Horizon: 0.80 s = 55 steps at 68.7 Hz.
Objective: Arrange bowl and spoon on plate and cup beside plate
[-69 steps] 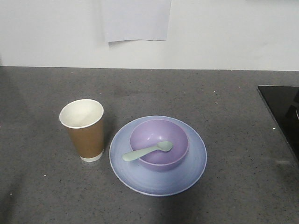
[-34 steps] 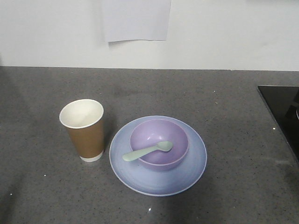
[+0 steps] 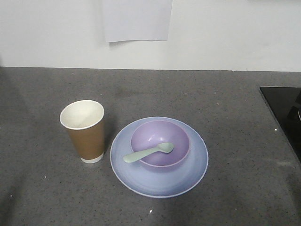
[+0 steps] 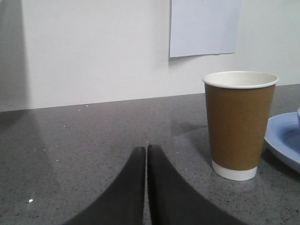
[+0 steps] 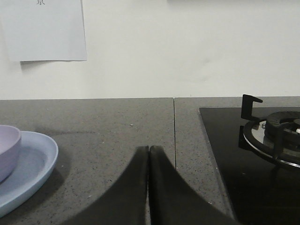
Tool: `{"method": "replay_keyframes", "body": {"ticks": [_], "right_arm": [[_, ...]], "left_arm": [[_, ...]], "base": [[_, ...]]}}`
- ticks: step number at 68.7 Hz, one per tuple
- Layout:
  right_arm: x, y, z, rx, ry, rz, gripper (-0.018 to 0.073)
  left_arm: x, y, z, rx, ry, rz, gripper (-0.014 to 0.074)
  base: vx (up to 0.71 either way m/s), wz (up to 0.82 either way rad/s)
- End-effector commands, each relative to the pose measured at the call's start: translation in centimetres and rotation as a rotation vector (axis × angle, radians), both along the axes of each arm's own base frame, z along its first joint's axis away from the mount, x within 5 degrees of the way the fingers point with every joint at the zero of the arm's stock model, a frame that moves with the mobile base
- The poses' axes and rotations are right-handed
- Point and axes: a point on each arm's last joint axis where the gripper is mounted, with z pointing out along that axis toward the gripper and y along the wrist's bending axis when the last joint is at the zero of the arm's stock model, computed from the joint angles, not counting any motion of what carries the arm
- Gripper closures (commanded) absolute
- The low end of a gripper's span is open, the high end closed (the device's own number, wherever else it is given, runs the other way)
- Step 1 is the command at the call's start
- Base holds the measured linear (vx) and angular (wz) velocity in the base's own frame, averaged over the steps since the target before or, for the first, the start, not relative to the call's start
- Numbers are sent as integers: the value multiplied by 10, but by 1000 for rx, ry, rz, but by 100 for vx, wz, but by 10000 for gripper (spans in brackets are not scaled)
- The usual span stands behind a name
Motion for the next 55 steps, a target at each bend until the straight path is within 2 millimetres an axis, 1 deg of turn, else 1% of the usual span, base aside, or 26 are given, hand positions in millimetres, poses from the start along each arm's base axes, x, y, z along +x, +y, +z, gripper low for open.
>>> {"method": "replay_keyframes", "body": {"ticks": [1, 4, 22, 55], "right_arm": [[-2, 0, 5, 9, -122, 3, 570], [-1, 0, 4, 13, -100, 3, 570], [-2, 0, 6, 11, -128, 4, 570], [-2, 0, 6, 12, -128, 4, 570]], "left_arm": [[-2, 0, 13, -27, -100, -8, 603], [-2, 0, 13, -27, -100, -8, 603], [-2, 0, 13, -27, -100, -8, 603], [-2, 0, 13, -27, -100, -8, 603]], "base": [[0, 0], [0, 0], [0, 0], [0, 0]]}}
